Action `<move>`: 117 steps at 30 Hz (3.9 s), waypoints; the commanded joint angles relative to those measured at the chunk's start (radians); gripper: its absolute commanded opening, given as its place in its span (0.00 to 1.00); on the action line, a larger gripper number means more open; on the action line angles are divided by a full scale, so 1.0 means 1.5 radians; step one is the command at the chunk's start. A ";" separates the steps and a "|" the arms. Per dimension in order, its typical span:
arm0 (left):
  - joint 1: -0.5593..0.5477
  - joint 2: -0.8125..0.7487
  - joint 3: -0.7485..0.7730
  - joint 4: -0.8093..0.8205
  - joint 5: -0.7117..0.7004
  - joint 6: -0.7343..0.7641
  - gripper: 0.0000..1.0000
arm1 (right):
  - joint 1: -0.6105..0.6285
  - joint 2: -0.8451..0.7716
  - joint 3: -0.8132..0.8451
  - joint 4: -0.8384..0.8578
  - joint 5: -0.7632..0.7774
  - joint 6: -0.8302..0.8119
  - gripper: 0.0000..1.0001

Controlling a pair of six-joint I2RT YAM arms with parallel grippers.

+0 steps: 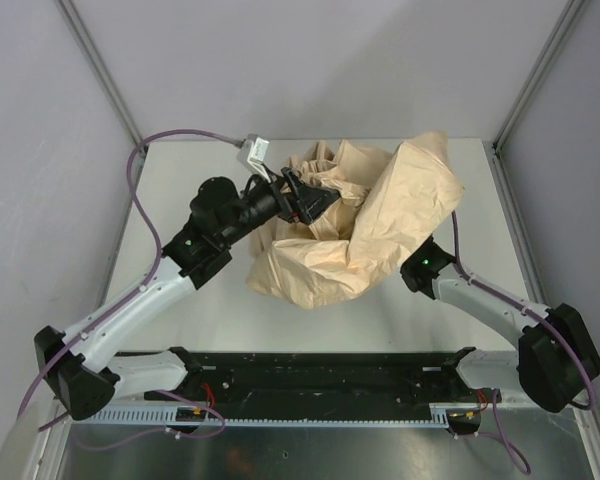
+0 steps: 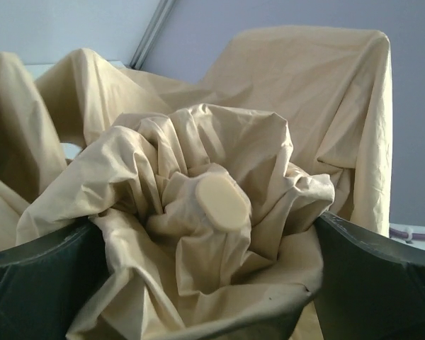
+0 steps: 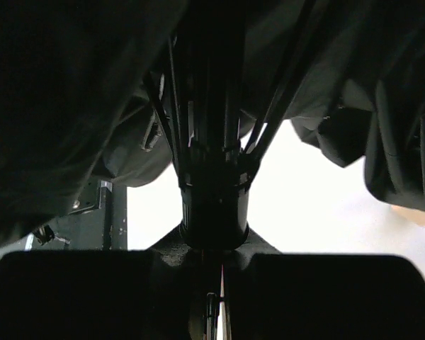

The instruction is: Put away the umbrella

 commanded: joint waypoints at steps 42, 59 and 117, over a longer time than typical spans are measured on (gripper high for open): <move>0.001 -0.181 -0.123 0.106 -0.454 -0.020 0.00 | 0.397 -0.274 -0.023 -0.150 0.574 0.196 0.93; 0.004 -0.226 -0.134 0.117 -0.342 0.094 0.00 | 0.169 -0.238 0.045 -0.148 0.253 0.095 0.95; 0.006 -0.298 -0.315 0.362 -0.336 0.072 0.00 | 0.499 -0.085 0.021 0.258 0.551 0.469 0.02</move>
